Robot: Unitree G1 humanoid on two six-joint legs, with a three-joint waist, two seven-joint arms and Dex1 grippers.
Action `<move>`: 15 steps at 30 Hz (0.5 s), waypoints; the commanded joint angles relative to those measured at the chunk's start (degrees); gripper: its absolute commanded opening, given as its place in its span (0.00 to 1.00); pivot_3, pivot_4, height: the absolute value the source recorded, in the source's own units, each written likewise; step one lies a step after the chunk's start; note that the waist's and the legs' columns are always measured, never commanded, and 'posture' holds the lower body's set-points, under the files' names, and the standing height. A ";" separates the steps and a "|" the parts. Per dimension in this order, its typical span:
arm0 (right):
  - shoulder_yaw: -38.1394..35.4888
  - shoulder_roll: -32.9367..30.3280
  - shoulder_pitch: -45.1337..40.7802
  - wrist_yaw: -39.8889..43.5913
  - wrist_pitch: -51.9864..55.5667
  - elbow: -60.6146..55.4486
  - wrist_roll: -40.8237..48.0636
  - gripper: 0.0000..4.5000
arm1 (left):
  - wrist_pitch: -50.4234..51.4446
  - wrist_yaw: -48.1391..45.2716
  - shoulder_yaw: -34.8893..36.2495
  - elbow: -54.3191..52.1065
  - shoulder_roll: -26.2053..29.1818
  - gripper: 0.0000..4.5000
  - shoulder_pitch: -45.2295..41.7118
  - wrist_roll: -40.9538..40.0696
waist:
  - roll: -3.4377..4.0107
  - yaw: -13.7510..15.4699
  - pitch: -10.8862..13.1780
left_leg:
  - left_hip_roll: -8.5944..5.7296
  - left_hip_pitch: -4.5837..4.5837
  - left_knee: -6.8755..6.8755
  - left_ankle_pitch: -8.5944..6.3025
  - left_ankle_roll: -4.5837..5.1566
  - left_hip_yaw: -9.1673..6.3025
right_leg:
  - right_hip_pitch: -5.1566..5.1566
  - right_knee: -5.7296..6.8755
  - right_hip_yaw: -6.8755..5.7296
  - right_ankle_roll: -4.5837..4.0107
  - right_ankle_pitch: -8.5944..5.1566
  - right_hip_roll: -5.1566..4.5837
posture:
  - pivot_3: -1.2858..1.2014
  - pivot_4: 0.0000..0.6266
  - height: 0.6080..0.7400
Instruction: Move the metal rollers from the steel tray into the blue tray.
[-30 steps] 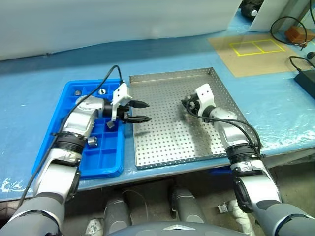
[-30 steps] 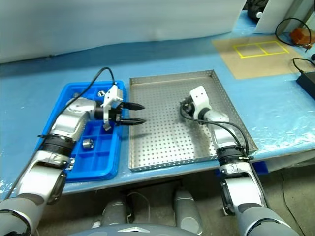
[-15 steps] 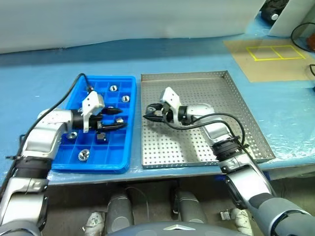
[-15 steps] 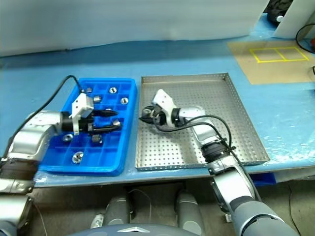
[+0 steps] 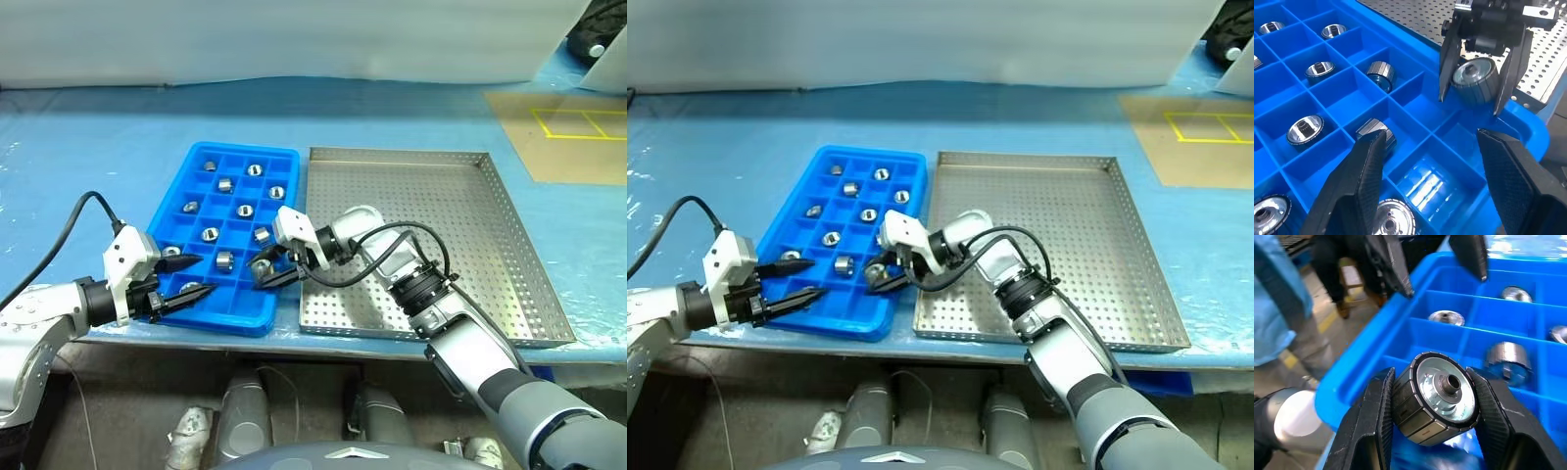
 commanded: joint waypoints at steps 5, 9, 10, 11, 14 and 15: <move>0.52 2.56 -1.42 1.58 -3.06 1.99 -0.33 0.40 | 1.22 3.05 4.06 -6.80 -0.08 0.69 5.56 -4.10 | -0.01 1.03 -0.01 | 0.01 -0.01 -0.01 0.00 -0.01 -0.04 | -0.04 0.00 0.00 0.11 -0.07 0.01 | 0.65 0.24 1.00; 0.56 3.20 -1.66 1.58 -4.45 3.66 -1.24 0.40 | 0.85 3.58 4.24 -6.45 0.37 0.69 6.17 -4.19 | -0.02 1.26 -0.01 | -0.01 -0.04 -0.04 0.01 -0.02 -0.04 | -0.06 -0.02 0.01 0.06 -0.04 0.01 | 0.66 0.24 1.00; 0.50 3.13 -1.64 1.72 -4.63 3.69 -1.31 0.40 | 0.83 3.77 4.15 -6.52 0.39 0.69 6.13 -4.22 | -0.02 1.22 -0.02 | -0.01 -0.04 -0.04 0.01 -0.02 -0.04 | -0.06 -0.02 0.02 0.06 -0.04 0.01 | 0.66 0.24 1.00; 0.42 3.07 -1.71 1.89 -4.83 3.84 -1.32 0.40 | 0.77 3.90 3.95 -6.44 0.43 0.69 5.98 -4.18 | -0.02 1.20 -0.01 | -0.01 -0.03 -0.04 0.01 -0.02 -0.04 | -0.06 -0.02 0.02 0.07 -0.05 0.01 | 0.65 0.24 1.00; 0.31 2.59 -1.88 3.18 -4.97 4.03 -0.96 0.57 | 0.52 4.10 3.16 -5.95 0.61 0.69 5.26 -4.09 | -0.02 1.24 -0.02 | 0.00 -0.02 -0.04 0.01 -0.02 -0.05 | -0.07 0.01 0.01 0.09 -0.06 0.01 | 0.65 0.24 1.00; 0.14 2.47 -1.88 3.17 -4.82 3.97 -0.89 0.62 | 0.40 4.03 2.77 -5.59 0.71 0.69 4.76 -4.00 | -0.02 1.24 -0.02 | -0.01 -0.02 -0.04 0.01 -0.02 -0.05 | -0.06 0.01 0.01 0.09 -0.06 0.01 | 0.65 0.24 1.00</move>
